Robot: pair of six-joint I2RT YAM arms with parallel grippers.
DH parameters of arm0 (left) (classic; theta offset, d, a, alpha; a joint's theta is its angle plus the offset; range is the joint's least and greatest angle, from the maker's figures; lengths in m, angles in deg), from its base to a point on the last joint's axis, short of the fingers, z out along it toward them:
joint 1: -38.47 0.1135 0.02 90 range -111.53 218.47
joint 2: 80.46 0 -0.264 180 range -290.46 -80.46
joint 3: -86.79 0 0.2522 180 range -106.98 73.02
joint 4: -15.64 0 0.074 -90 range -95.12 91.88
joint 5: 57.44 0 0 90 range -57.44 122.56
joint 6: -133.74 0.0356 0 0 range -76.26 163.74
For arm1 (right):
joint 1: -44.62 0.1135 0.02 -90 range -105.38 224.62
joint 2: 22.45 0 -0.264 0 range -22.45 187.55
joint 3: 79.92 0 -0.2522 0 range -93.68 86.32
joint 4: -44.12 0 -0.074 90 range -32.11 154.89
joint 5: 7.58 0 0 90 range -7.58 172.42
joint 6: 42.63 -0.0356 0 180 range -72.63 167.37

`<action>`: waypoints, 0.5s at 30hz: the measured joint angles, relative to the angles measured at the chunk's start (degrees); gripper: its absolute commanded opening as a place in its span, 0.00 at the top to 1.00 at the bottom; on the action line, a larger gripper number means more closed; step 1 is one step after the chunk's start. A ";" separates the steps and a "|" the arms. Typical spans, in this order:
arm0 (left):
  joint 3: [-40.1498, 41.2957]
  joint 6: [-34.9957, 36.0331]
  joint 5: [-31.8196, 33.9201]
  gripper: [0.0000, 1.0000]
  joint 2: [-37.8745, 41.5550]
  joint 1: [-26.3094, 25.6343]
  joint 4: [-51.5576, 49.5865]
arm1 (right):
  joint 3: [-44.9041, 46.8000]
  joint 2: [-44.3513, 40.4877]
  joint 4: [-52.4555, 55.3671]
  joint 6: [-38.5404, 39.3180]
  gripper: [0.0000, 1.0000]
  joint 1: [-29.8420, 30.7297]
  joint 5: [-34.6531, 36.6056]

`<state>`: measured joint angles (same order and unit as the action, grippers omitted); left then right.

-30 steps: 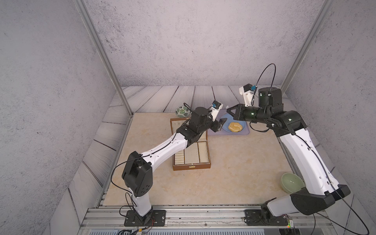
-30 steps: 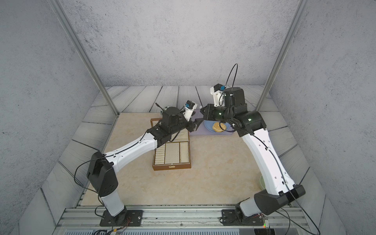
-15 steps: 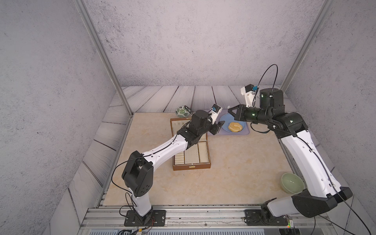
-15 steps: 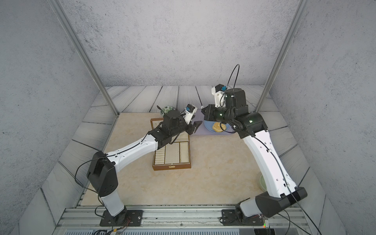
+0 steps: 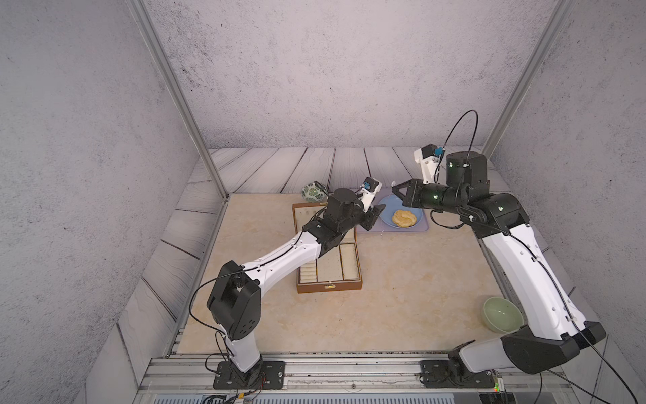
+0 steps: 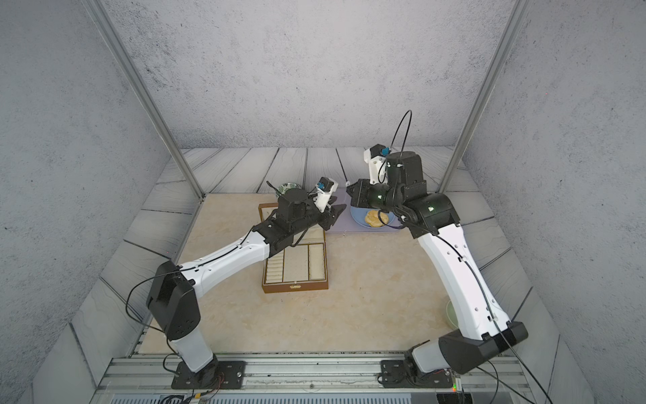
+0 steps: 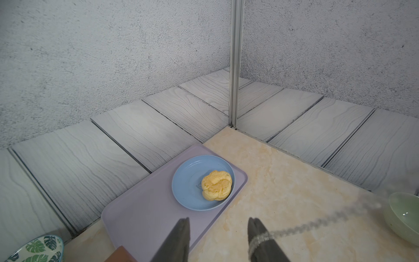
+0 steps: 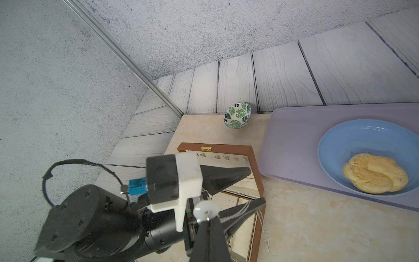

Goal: Put jewelry chain into jewelry box
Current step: Pick up the necklace from the center of the board.

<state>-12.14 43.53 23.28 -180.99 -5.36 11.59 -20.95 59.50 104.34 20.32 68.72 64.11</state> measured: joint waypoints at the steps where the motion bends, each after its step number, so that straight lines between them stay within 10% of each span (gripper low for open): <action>1: 0.07 0.00 -0.24 0.51 0.00 0.00 0.04 | 0.00 0.00 0.00 0.00 1.00 0.00 0.02; 15: 1.22 -0.42 -1.70 0.65 0.15 0.00 2.27 | 0.00 -0.02 0.02 -0.02 1.00 0.00 0.02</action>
<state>-10.92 43.12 21.58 -180.84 -5.36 13.87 -20.95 59.48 104.36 20.30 68.72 64.14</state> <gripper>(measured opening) 0.378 0.048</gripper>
